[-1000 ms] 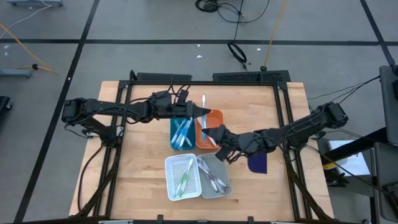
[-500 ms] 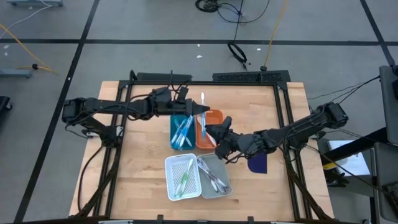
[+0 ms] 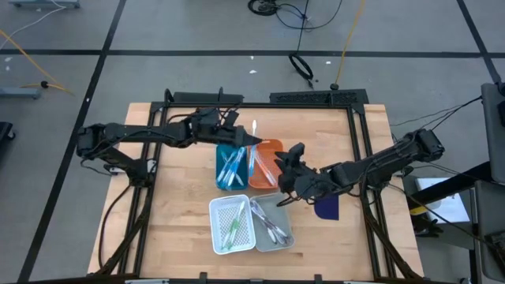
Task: Pick & Place Toothbrushes
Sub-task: Put the blue toothbrush into the blue bin
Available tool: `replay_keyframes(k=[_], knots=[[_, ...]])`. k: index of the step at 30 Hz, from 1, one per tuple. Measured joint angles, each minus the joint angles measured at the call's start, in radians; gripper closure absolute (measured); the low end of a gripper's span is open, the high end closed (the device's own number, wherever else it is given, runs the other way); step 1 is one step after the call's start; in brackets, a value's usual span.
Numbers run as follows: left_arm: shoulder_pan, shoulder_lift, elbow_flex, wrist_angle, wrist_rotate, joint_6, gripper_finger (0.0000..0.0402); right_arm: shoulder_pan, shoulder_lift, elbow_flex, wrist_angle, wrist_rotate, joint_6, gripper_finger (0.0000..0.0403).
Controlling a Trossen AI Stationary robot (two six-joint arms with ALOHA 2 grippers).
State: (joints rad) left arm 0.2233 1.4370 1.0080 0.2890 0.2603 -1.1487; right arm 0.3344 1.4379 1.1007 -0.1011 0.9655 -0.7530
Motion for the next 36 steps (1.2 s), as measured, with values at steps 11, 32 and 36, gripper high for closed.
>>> replay_keyframes(k=[11, 32, 36], knots=[[-0.018, -0.049, 0.000, -0.623, -0.172, 0.033, 0.0395, -0.053, -0.124, 0.000, -0.381, -0.271, 0.575, 0.0346], [-0.049, -0.011, -0.001, -0.666, -0.656, 0.335, 0.0395, -0.086, -0.172, 0.000, -0.371, -0.290, 0.663, 0.0402], [-0.018, -0.010, -0.001, -0.656, -0.410, 0.243, 0.0395, -0.086, -0.172, 0.000, -0.371, -0.290, 0.663, 0.0402]])
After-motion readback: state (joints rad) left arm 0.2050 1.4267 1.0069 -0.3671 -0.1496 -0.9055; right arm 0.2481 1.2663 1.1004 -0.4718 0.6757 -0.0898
